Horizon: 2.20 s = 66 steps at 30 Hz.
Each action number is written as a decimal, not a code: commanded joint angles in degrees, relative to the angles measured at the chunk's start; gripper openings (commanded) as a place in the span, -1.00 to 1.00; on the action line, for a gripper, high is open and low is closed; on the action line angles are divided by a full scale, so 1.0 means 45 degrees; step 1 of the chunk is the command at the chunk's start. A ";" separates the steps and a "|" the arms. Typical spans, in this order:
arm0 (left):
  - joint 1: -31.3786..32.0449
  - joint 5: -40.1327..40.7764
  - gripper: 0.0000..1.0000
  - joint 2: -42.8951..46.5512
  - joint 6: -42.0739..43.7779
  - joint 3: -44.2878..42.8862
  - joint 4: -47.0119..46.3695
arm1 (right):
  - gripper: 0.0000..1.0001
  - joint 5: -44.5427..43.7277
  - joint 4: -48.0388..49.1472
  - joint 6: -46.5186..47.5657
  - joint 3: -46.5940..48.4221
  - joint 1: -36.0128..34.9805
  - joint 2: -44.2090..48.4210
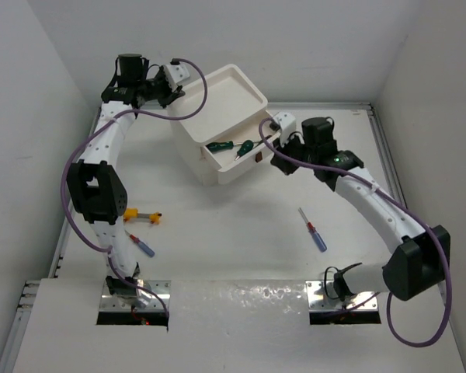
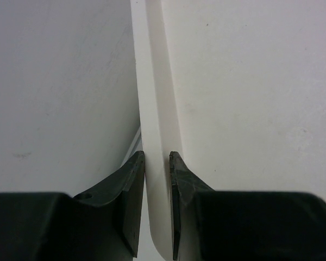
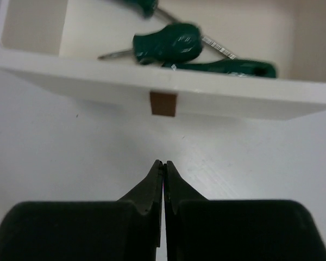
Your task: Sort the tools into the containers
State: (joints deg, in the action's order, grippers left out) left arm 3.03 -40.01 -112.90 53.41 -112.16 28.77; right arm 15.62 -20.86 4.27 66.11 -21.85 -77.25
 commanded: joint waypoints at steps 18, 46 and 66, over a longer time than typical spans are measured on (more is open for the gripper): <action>0.0460 -0.0111 -1.00 -0.1024 -0.0072 -0.0173 0.2336 | -1.00 0.1628 0.7193 -0.3293 0.2593 -0.0594 -0.4822; 0.0421 -0.0054 -1.00 -0.1122 -0.0403 -0.0154 0.2102 | 0.20 0.0535 0.9050 -0.3313 -0.0337 -0.1063 -0.5643; 0.0421 -0.0074 -1.00 -0.1200 -0.0560 -0.0173 0.1926 | -0.57 -0.1009 1.1316 -0.5109 0.1852 -0.1063 -0.8223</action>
State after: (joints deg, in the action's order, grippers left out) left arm 3.03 -37.87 -114.87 53.01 -115.09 28.67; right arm 12.99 22.59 -16.88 70.61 -26.44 -114.96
